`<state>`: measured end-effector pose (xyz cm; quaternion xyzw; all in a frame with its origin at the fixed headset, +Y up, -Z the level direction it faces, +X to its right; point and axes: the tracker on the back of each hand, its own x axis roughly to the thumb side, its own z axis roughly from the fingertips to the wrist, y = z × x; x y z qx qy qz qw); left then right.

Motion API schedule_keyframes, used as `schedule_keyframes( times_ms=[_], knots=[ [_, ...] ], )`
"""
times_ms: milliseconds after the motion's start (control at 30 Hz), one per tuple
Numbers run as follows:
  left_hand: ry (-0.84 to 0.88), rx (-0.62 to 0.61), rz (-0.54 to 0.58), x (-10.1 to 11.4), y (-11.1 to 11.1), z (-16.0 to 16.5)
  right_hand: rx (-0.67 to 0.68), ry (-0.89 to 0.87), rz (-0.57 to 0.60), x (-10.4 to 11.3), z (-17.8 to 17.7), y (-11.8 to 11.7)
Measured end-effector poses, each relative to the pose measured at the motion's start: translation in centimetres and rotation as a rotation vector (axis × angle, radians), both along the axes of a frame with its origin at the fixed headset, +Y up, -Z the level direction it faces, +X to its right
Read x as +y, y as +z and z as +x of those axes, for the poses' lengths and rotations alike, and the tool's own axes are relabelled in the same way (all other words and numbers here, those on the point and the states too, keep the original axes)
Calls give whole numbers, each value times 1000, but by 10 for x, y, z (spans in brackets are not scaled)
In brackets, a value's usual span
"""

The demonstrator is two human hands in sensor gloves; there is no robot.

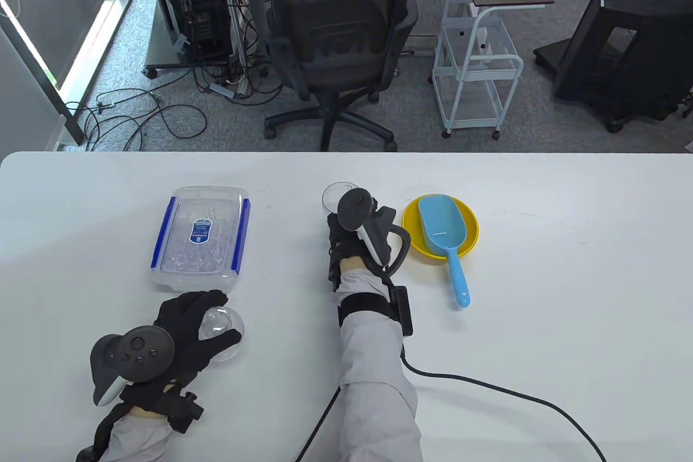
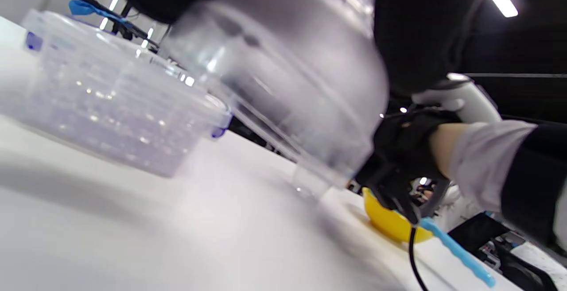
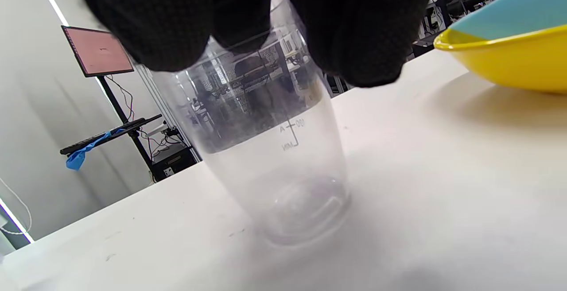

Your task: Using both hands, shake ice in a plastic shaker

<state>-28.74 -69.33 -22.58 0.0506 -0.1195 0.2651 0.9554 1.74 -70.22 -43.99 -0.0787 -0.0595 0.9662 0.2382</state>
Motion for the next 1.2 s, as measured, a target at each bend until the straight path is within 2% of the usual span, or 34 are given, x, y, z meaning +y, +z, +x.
schedule_keyframes(
  times_ms=[133, 233, 433, 600, 767, 933, 1067, 1200],
  knots=[
    [-7, 12, -12, 1, 0, -4, 31, -30, -70, 1, 5, 2],
    [-40, 28, -29, 1, 0, -7, 63, -64, -19, 10, 10, 13],
    [-137, 34, -98, -3, -1, -1, 272, -64, -44, 25, 27, 51],
    [-243, 25, -152, -9, -1, 8, 354, -17, -26, 28, 49, 94],
    [-339, 15, -247, -21, -5, 13, 363, 16, 7, 26, 80, 132],
    [-344, -5, -349, -29, -8, 11, 327, -39, 82, 14, 110, 160],
    [-360, -16, -406, -33, -8, 13, 309, -76, 131, 5, 127, 171],
    [-387, -18, -430, -34, -7, 18, 311, -159, 179, 10, 139, 177]
  ],
)
